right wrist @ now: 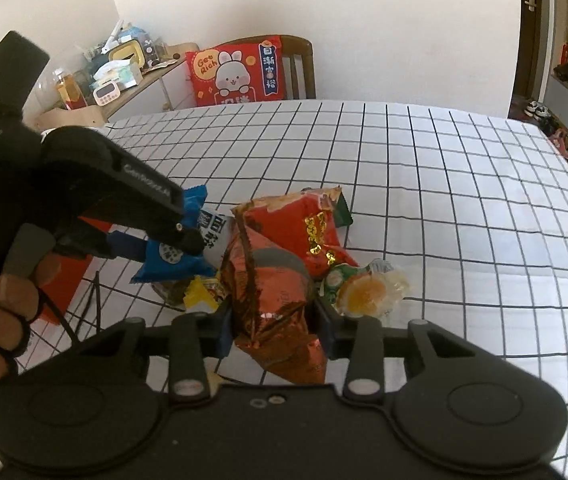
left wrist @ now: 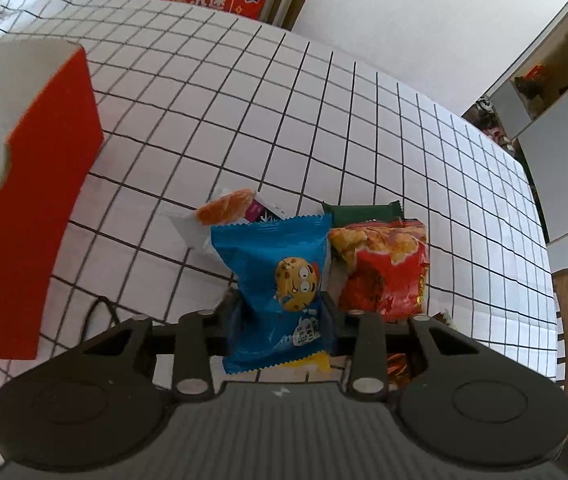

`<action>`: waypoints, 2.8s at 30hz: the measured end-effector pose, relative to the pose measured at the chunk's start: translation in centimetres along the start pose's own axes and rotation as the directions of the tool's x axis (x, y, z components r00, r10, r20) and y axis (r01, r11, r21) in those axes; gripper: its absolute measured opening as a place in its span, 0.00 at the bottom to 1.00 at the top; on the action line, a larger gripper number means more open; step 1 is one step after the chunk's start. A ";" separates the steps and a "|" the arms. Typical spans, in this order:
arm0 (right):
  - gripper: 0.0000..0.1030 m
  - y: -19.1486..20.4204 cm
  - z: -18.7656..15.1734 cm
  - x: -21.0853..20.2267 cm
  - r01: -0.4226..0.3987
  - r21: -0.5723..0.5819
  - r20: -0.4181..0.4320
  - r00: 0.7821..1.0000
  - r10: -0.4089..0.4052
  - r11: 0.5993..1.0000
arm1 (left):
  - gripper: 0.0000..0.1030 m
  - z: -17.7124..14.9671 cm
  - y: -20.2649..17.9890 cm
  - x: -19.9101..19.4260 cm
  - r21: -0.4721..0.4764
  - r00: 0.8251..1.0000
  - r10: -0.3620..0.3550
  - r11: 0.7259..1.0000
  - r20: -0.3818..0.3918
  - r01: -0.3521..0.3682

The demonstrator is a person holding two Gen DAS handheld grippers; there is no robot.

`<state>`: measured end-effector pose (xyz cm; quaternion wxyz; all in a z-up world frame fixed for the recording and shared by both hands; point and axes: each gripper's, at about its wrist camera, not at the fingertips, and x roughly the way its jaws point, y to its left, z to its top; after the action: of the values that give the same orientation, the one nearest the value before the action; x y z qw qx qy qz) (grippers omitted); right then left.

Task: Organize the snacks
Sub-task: 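Grasp the blue cookie packet with the left tool while the right tool grasps the brown wrapper, then carry both packets over the red box and lower them inside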

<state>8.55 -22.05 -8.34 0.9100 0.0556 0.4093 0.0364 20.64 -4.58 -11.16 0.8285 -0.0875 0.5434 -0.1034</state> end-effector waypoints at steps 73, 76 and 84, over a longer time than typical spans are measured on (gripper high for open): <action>0.38 27.8 11.8 9.3 -0.324 -0.204 -0.091 0.946 0.312 0.924 | 0.36 6.3 29.4 -12.8 -0.161 0.947 0.284 0.952 0.152 -0.260; 0.38 28.5 11.6 10.8 -0.306 -0.228 -0.110 0.951 0.288 0.924 | 0.36 6.7 29.7 -11.7 -0.147 0.945 0.295 0.950 0.142 -0.274; 0.38 29.0 10.2 13.7 -0.287 -0.248 -0.172 0.953 0.250 0.925 | 0.37 6.9 29.5 -8.3 -0.093 0.951 0.300 0.952 0.080 -0.292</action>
<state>24.65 7.46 -8.01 0.8652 -0.0160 0.4504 0.2200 25.97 26.25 -8.76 0.8550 -0.0429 0.5146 0.0483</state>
